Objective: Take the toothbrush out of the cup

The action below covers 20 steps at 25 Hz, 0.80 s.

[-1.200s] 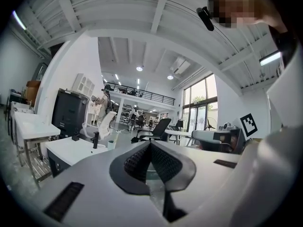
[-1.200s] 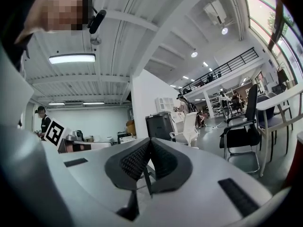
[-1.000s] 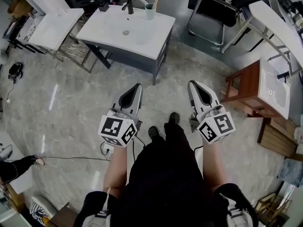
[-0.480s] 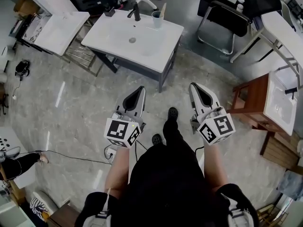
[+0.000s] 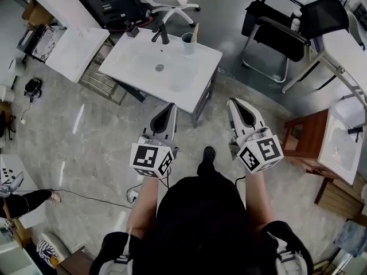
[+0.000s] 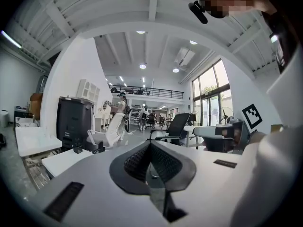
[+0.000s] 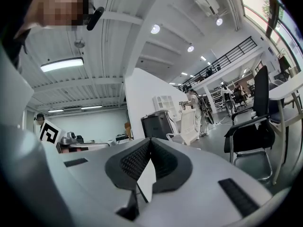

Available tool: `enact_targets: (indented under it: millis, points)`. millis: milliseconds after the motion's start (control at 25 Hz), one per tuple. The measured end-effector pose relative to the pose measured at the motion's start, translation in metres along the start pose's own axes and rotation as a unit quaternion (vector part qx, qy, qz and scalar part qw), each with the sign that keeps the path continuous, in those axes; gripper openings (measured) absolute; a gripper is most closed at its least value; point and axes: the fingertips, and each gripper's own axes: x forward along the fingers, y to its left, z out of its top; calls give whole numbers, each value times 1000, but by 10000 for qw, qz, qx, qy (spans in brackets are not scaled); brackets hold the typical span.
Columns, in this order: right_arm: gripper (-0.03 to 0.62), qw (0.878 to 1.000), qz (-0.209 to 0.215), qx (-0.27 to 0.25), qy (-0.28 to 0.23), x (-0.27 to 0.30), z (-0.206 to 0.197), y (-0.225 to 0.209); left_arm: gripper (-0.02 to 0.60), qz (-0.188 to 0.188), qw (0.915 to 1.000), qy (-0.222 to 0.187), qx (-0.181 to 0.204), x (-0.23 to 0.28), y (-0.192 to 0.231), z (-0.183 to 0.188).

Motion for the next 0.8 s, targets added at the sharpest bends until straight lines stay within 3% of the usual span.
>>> enact_targets:
  millis: [400, 800]
  points:
    - [31, 9997, 170, 125, 123, 34, 5, -55, 14, 221, 9997, 120, 80, 69, 0, 2]
    - [31, 9986, 294, 332, 276, 64, -7, -67, 15, 222, 9990, 364, 153, 102, 10, -8]
